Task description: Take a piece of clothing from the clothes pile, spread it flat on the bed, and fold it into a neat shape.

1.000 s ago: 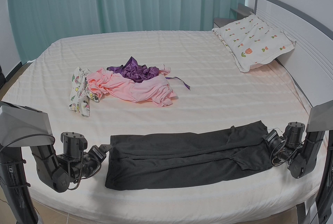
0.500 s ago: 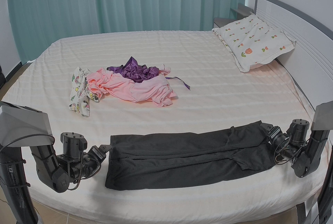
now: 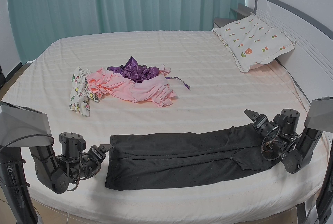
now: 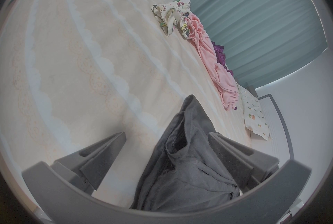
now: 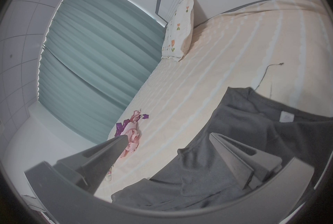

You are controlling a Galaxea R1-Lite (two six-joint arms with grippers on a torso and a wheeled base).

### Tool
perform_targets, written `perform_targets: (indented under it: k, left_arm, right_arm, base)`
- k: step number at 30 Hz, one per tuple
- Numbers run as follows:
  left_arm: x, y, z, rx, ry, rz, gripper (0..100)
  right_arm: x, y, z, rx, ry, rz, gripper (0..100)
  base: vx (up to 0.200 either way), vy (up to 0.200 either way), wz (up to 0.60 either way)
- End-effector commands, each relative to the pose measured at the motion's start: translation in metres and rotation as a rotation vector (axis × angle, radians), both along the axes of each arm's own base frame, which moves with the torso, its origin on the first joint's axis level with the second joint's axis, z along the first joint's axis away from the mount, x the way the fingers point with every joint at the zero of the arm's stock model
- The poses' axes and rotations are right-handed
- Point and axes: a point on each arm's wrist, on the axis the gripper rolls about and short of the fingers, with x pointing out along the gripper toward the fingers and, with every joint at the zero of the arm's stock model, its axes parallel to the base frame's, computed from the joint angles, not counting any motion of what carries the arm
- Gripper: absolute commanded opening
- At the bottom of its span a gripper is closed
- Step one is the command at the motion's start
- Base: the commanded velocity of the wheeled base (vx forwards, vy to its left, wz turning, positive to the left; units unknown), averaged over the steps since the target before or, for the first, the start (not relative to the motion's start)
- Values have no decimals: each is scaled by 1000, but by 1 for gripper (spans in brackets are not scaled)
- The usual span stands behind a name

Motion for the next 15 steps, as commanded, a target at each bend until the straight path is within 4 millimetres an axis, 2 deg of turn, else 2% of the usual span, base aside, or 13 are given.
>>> perform_targets:
  k: [1, 4, 11, 15]
  left_arm:
    - [-7, 1, 0, -23, -4, -21, 100]
    - [-7, 1, -1, -24, -13, -22, 100]
    - [-7, 1, -1, -23, -12, -22, 100]
    - [-7, 1, -2, -23, -10, -22, 100]
  right_arm:
    - [23, 7, -36, -6, 51, 7, 100]
    - [32, -2, -51, 14, 76, -27, 100]
    - [36, -28, -51, 52, 77, -105, 100]
    - [35, -34, -47, 53, 72, -129, 100]
  base:
    - [0, 0, 0]
    - [0, 0, 0]
    - [0, 0, 0]
    - [0, 0, 0]
